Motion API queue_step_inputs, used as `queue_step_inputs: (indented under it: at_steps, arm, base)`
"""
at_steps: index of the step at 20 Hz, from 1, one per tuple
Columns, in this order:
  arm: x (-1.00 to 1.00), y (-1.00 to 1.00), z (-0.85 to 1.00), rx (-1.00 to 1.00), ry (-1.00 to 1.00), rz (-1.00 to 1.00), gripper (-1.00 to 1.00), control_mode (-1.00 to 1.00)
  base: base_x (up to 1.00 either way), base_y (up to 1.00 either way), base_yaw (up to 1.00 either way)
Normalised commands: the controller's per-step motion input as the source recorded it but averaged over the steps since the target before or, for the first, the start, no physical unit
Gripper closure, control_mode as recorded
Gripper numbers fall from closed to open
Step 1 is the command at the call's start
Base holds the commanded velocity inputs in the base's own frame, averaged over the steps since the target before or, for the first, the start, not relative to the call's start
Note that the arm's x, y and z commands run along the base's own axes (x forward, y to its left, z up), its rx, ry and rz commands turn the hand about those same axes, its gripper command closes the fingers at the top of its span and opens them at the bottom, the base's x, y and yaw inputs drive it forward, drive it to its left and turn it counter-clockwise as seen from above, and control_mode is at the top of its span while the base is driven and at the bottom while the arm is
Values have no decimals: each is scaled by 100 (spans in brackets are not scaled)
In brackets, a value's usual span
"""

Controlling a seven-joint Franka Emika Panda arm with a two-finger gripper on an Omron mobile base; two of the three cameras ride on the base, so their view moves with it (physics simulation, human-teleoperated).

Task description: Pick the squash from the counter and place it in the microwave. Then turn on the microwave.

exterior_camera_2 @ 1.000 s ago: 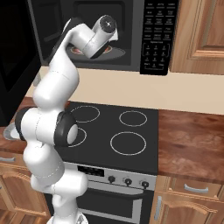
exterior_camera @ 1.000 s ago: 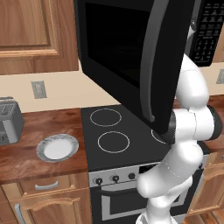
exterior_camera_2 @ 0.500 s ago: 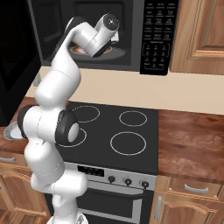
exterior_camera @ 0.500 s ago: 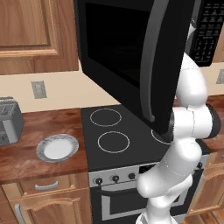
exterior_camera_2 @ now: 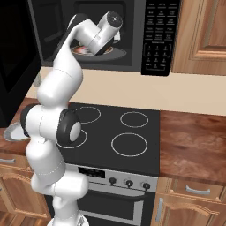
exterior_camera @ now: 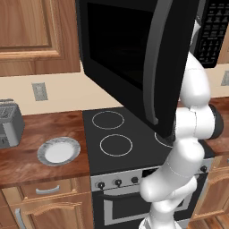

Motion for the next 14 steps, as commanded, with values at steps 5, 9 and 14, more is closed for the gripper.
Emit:
queue_step_inputs:
  at_steps: [5, 9, 14]
  arm:
    - [0, 1, -5, 0, 0, 2, 100, -100]
    - [1, 5, -7, 0, 0, 1, 100, -100]
    - [3, 7, -7, 0, 0, 1, 100, -100]
  base:
    - [0, 0, 0]
    - [0, 0, 0]
    - [0, 0, 0]
